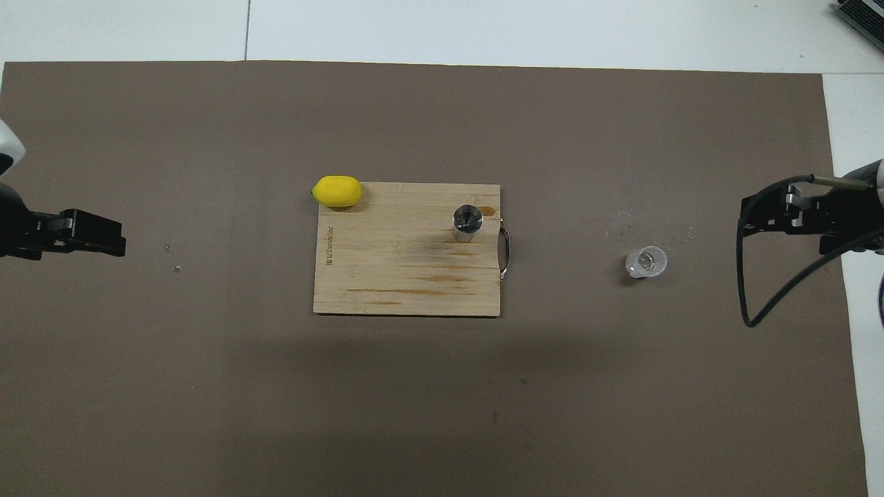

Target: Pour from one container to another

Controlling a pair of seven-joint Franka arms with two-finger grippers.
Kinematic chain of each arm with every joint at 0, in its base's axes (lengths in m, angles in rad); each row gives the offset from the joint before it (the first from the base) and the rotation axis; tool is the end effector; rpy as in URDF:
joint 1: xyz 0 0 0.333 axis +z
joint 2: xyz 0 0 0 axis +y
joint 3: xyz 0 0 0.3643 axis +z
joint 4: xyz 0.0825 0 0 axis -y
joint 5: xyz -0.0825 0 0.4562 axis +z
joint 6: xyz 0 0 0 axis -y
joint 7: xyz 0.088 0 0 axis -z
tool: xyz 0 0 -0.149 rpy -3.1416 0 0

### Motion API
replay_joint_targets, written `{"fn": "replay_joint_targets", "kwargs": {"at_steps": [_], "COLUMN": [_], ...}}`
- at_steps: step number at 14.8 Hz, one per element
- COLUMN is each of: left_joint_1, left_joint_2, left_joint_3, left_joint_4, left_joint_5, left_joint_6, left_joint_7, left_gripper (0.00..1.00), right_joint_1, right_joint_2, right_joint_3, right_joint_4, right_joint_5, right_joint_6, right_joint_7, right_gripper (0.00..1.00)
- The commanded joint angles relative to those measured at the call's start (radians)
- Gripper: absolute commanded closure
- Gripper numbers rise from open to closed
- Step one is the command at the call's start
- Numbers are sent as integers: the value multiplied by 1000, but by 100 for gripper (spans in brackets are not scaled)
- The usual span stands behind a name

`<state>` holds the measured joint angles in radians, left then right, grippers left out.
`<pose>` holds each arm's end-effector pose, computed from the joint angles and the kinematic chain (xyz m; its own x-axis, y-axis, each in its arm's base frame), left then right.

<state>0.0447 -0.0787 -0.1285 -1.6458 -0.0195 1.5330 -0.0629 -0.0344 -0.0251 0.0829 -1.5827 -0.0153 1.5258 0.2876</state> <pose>0.5900 -0.0554 0.6345 0.9992 -0.0208 -0.0353 -0.0206 -0.9998 0.0072 0.6110 0.0279 0.6360 0.9710 -0.2376 -0.0256 -0.2369 -0.9712 0.0257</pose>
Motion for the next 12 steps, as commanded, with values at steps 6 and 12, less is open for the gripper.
{"fn": "replay_joint_targets", "kwargs": {"at_steps": [6,12], "left_joint_1": [14,12], "left_joint_2": [-18,-18], "left_joint_3": [-5,-5], "left_joint_4": [-12,-12], "left_joint_5": [-11,-11], "left_joint_6": [-10,-10], "left_joint_7": [15,15], "left_gripper": [0,0], "right_joint_1": [-10,-10], "right_joint_2": [-30,-33], "right_joint_3": [1,1], "right_joint_4": [-42,-54], "right_joint_5": [23,23], "right_joint_6": [22,24], "right_joint_7": [-44,-42], "right_gripper": [0,0]}}
